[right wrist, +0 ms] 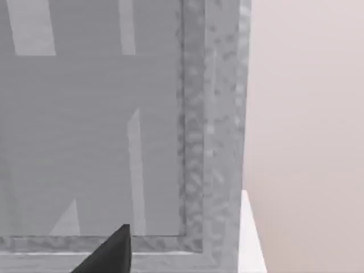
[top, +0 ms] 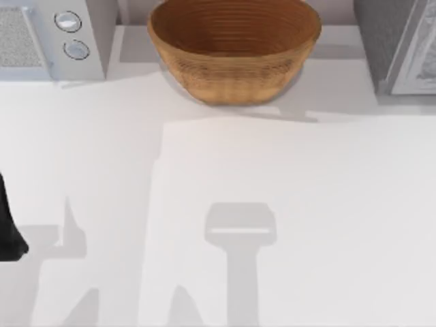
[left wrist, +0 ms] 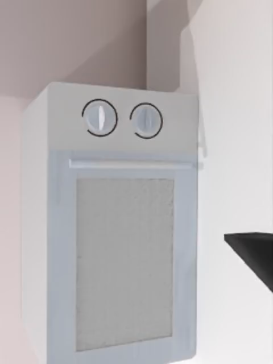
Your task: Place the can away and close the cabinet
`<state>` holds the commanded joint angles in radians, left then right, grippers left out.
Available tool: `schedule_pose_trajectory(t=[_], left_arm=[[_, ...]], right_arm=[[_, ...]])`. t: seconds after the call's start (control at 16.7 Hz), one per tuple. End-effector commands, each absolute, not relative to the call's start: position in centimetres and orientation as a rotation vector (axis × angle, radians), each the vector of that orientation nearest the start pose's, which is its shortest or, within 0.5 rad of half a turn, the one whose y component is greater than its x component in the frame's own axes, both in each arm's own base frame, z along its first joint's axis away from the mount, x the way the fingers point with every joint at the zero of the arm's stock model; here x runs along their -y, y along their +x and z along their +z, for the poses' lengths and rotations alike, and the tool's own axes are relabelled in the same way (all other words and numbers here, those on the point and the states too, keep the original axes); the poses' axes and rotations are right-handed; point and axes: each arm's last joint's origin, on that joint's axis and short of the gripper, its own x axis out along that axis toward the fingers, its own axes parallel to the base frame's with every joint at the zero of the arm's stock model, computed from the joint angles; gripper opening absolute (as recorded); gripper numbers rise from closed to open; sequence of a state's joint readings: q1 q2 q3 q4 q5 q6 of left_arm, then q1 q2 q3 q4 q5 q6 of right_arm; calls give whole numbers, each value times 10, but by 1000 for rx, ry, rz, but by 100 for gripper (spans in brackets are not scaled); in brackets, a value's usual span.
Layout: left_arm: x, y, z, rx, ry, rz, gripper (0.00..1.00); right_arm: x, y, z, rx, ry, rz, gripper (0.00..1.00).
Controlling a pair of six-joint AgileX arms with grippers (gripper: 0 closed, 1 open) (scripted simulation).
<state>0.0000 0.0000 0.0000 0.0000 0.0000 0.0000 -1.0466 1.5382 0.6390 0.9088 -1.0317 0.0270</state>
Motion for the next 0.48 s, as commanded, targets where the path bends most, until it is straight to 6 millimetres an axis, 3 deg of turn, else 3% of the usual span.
schedule_pose_trajectory(t=[0.24,0.48], left_arm=[[1,106,160,0,0,0,100],[1,106,160,0,0,0,100]], right_arm=[[274,188,279,-24,40,5,100],[273,189,370,-33,55,8,100]])
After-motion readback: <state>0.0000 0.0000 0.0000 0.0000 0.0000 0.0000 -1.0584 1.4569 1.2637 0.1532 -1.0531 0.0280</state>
